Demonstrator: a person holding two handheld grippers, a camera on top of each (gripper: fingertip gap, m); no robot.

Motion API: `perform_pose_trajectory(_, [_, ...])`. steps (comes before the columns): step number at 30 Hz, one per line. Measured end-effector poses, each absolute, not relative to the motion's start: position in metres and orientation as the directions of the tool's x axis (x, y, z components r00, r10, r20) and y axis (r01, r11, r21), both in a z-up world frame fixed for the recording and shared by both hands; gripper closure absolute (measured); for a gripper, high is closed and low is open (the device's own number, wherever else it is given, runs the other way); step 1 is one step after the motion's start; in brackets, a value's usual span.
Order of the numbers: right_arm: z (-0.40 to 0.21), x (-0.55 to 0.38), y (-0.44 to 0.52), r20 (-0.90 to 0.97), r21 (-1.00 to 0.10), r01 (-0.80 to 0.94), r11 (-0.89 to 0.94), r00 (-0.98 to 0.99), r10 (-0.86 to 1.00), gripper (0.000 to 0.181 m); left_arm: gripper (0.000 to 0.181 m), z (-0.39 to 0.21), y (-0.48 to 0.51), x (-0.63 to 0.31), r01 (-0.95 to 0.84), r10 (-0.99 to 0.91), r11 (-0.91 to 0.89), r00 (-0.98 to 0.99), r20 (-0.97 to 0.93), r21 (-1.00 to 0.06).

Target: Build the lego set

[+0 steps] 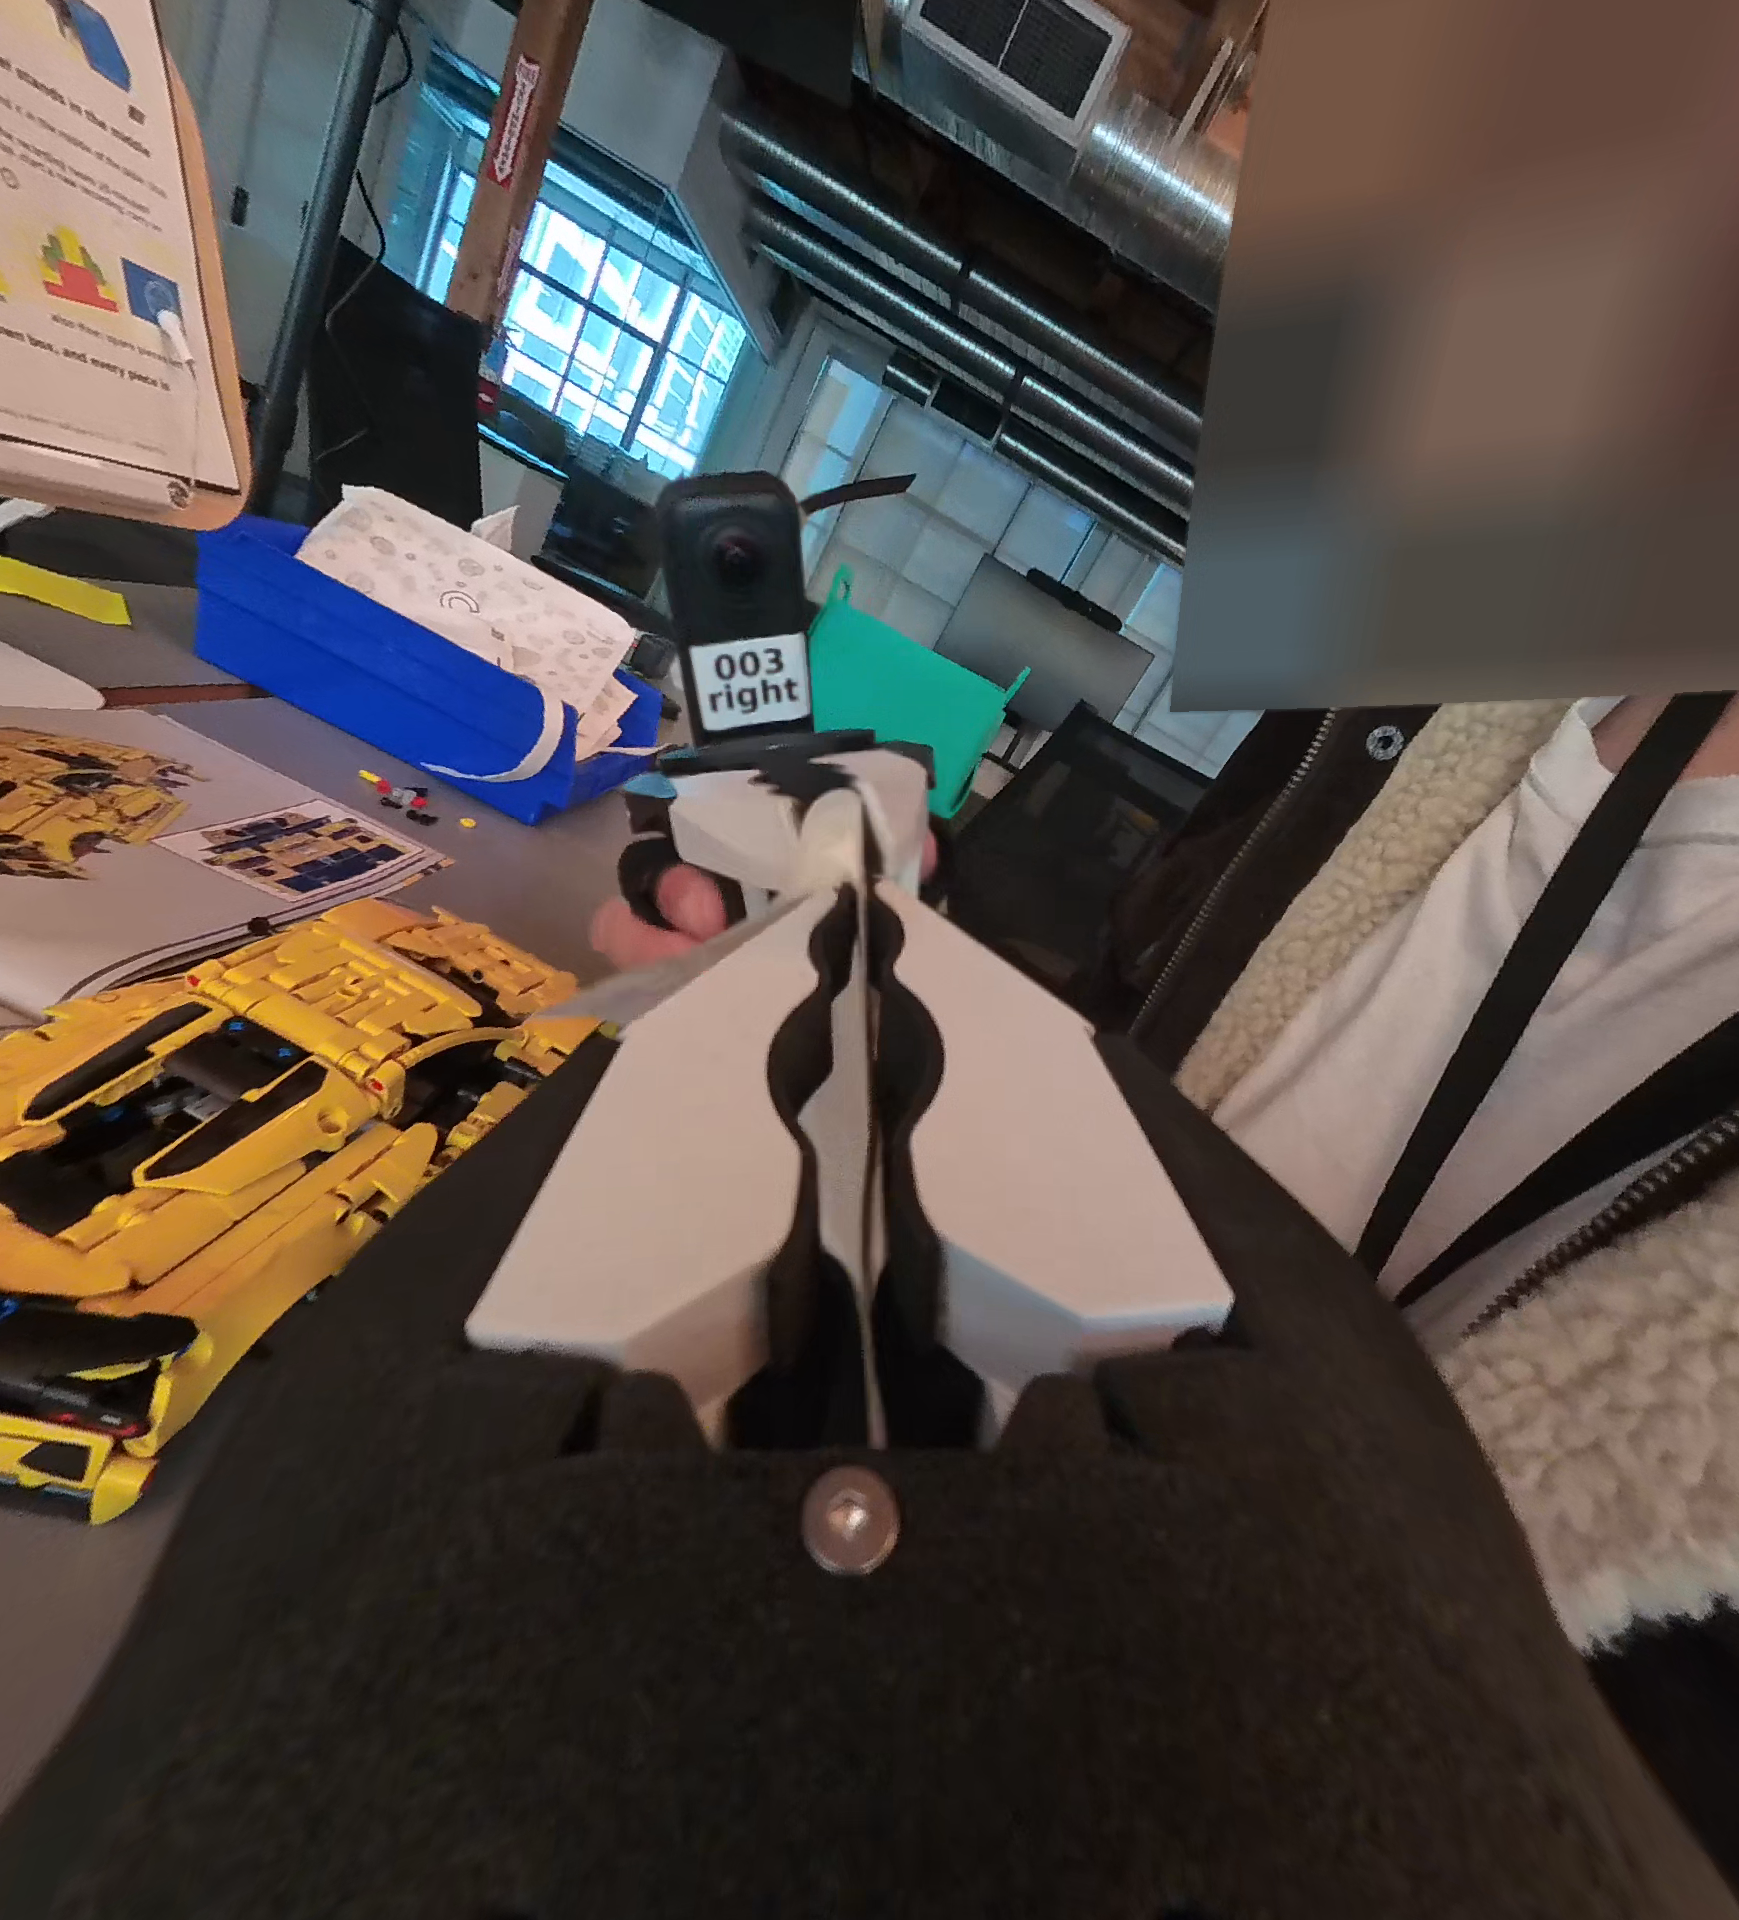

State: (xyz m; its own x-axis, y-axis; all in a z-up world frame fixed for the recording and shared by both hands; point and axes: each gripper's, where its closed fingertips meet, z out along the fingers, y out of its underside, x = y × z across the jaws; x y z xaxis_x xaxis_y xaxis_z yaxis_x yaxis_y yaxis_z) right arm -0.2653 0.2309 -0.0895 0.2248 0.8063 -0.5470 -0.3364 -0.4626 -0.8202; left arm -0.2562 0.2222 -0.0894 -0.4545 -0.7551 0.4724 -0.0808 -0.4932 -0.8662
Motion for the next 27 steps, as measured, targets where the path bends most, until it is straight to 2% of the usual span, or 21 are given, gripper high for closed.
perform_pose_trajectory(13, [-0.098, -0.253, 0.239, -0.537, -0.833, -0.331, -0.443, 0.294, 0.790, 0.181, 0.181, -0.097, 0.232, -0.255, -0.094, -0.765, -0.512, -0.402, 0.503, -0.854])
perform_pose_trajectory(19, [-0.099, -0.234, 0.249, -0.553, -0.822, -0.383, -0.422, 0.357, 0.753, 0.181, 0.181, -0.108, 0.251, -0.271, -0.122, -0.776, -0.549, -0.291, 0.559, -0.827])
perform_pose_trajectory(22, [-0.096, -0.223, 0.253, -0.537, -0.827, -0.419, -0.376, 0.389, 0.748, 0.181, 0.181, -0.125, 0.278, -0.306, -0.169, -0.808, -0.559, -0.110, 0.579, -0.812])
perform_pose_trajectory(24, [-0.101, -0.219, 0.254, -0.502, -0.851, -0.403, -0.338, 0.434, 0.748, 0.181, 0.181, -0.148, 0.311, -0.353, -0.227, -0.816, -0.577, 0.112, 0.567, -0.785])
perform_pose_trajectory(27, [-0.114, -0.217, 0.257, -0.457, -0.880, -0.365, -0.302, 0.483, 0.747, 0.181, 0.181, -0.198, 0.355, -0.453, -0.376, -0.759, -0.636, 0.459, 0.461, -0.674])
